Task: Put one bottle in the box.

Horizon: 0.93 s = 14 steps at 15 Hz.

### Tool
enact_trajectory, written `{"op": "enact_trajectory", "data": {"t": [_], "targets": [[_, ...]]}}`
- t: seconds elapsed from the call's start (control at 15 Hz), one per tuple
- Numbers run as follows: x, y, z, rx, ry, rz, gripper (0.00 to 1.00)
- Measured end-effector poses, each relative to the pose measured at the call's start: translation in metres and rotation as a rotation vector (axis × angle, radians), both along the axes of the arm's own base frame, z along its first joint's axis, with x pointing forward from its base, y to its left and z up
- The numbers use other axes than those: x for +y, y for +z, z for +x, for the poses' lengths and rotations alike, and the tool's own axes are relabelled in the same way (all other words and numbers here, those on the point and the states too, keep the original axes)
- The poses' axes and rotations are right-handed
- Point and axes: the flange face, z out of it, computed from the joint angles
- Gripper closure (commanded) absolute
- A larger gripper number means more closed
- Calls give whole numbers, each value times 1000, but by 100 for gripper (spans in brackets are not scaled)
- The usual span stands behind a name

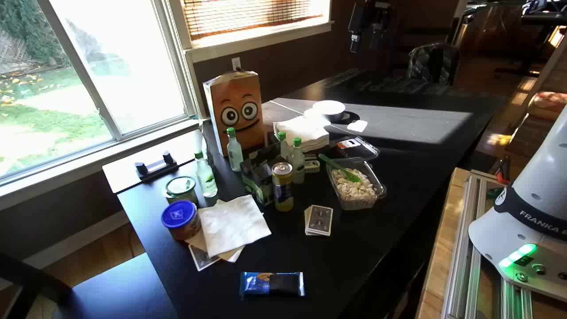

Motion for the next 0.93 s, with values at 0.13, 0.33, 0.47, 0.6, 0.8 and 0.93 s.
{"op": "enact_trajectory", "data": {"t": [0.13, 0.33, 0.47, 0.6, 0.8, 0.93], "targets": [[0, 0, 0, 0, 0, 0, 0], [0, 0, 0, 0, 0, 0, 0], [0, 0, 0, 0, 0, 0, 0], [7, -1, 2, 4, 17, -5, 0], [63, -16, 15, 39, 102, -33, 0], [118, -32, 21, 62, 167, -53, 0]]}}
